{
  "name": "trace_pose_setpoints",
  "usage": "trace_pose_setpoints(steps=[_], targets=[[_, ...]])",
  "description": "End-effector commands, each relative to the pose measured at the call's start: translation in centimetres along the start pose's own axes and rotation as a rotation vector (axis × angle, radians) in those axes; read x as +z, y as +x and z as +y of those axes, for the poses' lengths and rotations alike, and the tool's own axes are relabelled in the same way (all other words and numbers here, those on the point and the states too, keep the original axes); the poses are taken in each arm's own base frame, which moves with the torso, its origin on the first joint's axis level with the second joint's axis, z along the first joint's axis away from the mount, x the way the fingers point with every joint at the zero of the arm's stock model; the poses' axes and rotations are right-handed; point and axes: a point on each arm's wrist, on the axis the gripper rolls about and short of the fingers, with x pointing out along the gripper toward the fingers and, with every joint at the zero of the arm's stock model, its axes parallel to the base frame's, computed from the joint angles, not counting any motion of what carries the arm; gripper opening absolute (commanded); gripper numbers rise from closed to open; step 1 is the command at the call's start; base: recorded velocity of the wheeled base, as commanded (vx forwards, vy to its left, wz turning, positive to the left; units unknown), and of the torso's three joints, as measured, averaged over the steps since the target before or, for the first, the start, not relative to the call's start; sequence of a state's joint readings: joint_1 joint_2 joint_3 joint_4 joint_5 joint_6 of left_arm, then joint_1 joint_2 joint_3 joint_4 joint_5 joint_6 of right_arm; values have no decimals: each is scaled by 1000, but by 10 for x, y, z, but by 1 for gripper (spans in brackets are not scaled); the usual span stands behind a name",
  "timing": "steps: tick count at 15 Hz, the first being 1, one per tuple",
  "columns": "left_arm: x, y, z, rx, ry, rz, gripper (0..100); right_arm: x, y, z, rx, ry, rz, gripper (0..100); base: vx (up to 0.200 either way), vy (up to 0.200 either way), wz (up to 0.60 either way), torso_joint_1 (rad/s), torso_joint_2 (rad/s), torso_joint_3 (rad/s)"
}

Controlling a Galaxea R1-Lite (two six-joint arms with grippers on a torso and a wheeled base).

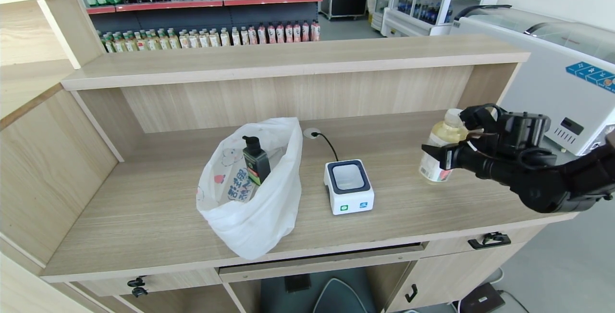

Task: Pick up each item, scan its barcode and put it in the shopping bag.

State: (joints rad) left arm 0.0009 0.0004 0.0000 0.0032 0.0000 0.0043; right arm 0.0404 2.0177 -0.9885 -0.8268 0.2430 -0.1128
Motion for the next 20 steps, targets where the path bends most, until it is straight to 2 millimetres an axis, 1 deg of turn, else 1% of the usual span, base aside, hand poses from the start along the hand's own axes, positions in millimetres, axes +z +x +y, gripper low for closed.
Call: trace_pose_setpoints(steps=[1, 4, 6, 7, 8, 10, 11, 12, 13, 16, 17, 19, 20], targets=[[0, 0, 0, 1, 0, -1, 100, 90, -53, 20, 97, 89, -114, 0, 0, 0, 0, 0, 0, 0], [0, 0, 0, 1, 0, -1, 100, 150, -104, 41, 316, 223, -82, 0, 0, 0, 0, 0, 0, 0], [0, 0, 0, 1, 0, -1, 100, 177, -133, 56, 496, 288, -72, 0, 0, 0, 0, 0, 0, 0], [0, 0, 0, 1, 0, -1, 100, 184, -150, 64, 606, 308, -67, 0, 0, 0, 0, 0, 0, 0], [0, 0, 0, 1, 0, -1, 100, 186, -163, 71, 692, 298, -63, 0, 0, 0, 0, 0, 0, 0], [0, 0, 0, 1, 0, -1, 100, 188, -177, 85, 782, 294, -29, 0, 0, 0, 0, 0, 0, 0], [0, 0, 0, 1, 0, -1, 100, 187, -190, 101, 850, 289, -1, 0, 0, 0, 0, 0, 0, 0], [0, 0, 0, 1, 0, -1, 100, 185, -197, 107, 878, 291, 24, 0, 0, 0, 0, 0, 0, 0], [0, 0, 0, 1, 0, -1, 100, 184, -208, 116, 922, 286, 50, 0, 0, 0, 0, 0, 0, 0], [0, 0, 0, 1, 0, -1, 100, 179, -222, 124, 976, 284, 79, 0, 0, 0, 0, 0, 0, 0], [0, 0, 0, 1, 0, -1, 100, 175, -229, 126, 1007, 281, 90, 0, 0, 0, 0, 0, 0, 0], [0, 0, 0, 1, 0, -1, 100, 170, -235, 130, 1025, 276, 100, 0, 0, 0, 0, 0, 0, 0], [0, 0, 0, 1, 0, -1, 100, 163, -240, 131, 1036, 268, 110, 0, 0, 0, 0, 0, 0, 0]])
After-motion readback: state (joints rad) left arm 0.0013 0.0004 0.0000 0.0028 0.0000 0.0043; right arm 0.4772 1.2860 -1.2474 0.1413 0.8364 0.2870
